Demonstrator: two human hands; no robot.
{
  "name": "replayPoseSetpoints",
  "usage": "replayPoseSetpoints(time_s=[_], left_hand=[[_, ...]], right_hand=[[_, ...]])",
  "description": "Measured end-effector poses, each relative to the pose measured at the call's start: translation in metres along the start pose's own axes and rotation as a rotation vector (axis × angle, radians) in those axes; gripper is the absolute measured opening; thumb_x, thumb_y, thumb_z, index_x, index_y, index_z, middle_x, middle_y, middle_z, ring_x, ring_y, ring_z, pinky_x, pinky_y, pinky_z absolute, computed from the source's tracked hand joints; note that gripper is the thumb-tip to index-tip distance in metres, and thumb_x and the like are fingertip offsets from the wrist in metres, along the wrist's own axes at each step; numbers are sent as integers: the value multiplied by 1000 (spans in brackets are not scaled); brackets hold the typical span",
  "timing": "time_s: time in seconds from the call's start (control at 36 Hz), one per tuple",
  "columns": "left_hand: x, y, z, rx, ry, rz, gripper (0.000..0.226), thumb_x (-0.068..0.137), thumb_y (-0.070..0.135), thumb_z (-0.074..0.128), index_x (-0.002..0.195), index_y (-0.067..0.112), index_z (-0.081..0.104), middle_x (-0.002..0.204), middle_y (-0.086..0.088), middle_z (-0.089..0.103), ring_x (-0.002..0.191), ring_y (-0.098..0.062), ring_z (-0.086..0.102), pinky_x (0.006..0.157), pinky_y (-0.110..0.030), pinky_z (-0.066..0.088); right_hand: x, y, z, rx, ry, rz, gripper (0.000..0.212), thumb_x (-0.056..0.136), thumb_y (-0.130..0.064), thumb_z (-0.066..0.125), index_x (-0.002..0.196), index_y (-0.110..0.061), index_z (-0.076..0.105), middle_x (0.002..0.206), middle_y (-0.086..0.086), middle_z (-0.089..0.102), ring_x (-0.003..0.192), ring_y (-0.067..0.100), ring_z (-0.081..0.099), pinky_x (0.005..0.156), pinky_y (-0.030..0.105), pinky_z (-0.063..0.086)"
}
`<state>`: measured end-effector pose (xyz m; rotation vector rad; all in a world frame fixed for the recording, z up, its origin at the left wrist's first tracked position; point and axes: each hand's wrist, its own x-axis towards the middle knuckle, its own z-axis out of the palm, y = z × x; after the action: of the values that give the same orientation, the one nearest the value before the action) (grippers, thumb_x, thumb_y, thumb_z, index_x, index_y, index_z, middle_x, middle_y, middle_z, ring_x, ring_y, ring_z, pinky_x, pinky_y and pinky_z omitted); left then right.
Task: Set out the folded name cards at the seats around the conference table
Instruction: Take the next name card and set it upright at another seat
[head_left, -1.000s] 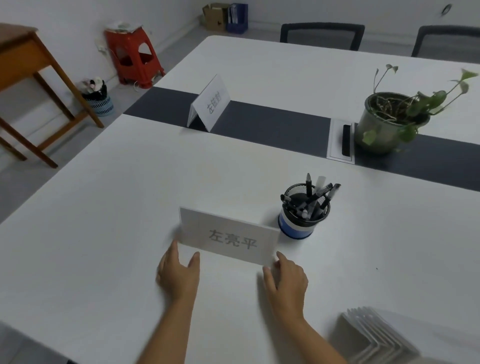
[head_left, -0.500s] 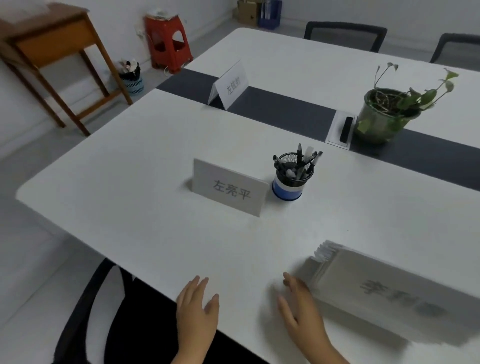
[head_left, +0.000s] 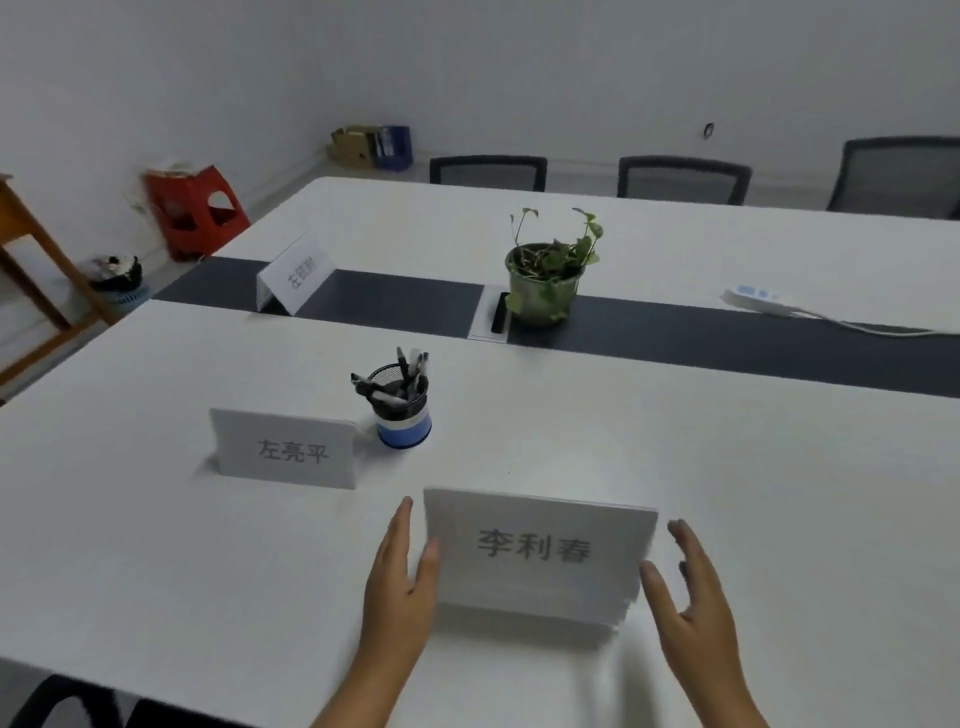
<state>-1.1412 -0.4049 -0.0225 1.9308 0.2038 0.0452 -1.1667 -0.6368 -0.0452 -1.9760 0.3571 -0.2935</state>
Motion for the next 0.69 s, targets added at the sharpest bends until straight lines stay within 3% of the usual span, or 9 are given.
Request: replayPoseSetpoints(time_s=[0.14, 0.19, 0.25, 0.33, 0.39, 0.44, 0.56, 0.61, 0.69], left_hand=[[12, 16, 9, -31, -39, 11, 44, 93, 14, 38, 136, 19, 30, 144, 2, 37, 131, -13, 34, 109, -30, 27], [13, 18, 10, -32, -21, 3, 42, 93, 15, 38, 135, 19, 33, 142, -1, 41, 130, -16, 37, 108, -33, 30], [13, 19, 9, -28, -11, 2, 41, 93, 16, 39, 134, 19, 36, 140, -1, 43, 128, -16, 38, 105, -31, 32], [14, 19, 7, -4, 4, 12, 39, 92, 16, 42, 131, 18, 41, 138, -2, 45, 126, -18, 40, 101, -31, 34], [16, 19, 6, 19, 14, 19, 38, 91, 14, 44, 128, 18, 45, 137, -3, 46, 127, -21, 40, 104, -38, 34], [16, 18, 5, 43, 18, 20, 37, 90, 11, 46, 126, 17, 47, 136, -4, 47, 127, -23, 40, 103, -38, 35], [14, 23, 4, 50, 58, 29, 35, 88, 9, 49, 123, 14, 51, 135, -9, 49, 125, -26, 41, 97, -28, 33], [12, 27, 3, 58, 90, 90, 33, 87, 7, 50, 120, 15, 53, 132, -9, 52, 123, -24, 44, 92, -17, 32], [8, 41, 4, 54, 137, 235, 29, 83, 25, 53, 108, 42, 53, 125, 7, 54, 114, 0, 45, 82, 5, 29]], right_hand=[[11, -15, 5, 63, -99, 11, 38, 88, -21, 50, 126, -23, 46, 125, -11, 49, 115, 8, 44, 70, 0, 40], [10, -16, 7, 88, -100, 34, 40, 84, -37, 52, 122, -25, 50, 122, -9, 55, 114, 9, 49, 71, 1, 41], [9, -17, 8, 106, -86, 27, 59, 71, -54, 48, 122, -24, 50, 124, -9, 55, 114, 8, 49, 83, 9, 40], [10, -20, 7, 90, -58, 33, 52, 79, -40, 54, 127, -24, 44, 123, -16, 46, 115, 3, 42, 88, 15, 35], [11, -20, 5, 26, -50, -3, 51, 81, -36, 56, 128, -22, 43, 120, -15, 45, 113, 1, 41, 86, 7, 30], [12, -17, 3, -16, -42, -35, 58, 74, -47, 51, 127, -23, 46, 119, -14, 48, 113, 1, 42, 82, -1, 27], [13, -24, -1, 12, -2, -67, 42, 81, -34, 59, 121, -26, 50, 121, -13, 51, 110, -10, 42, 75, -6, 31], [12, -31, -4, 49, 21, -110, 42, 78, -41, 58, 117, -26, 53, 119, -18, 52, 106, -21, 40, 79, -8, 29], [12, -44, -20, 85, 83, -169, 52, 67, -58, 50, 113, -35, 55, 112, -36, 52, 107, -24, 39, 85, -5, 29]])
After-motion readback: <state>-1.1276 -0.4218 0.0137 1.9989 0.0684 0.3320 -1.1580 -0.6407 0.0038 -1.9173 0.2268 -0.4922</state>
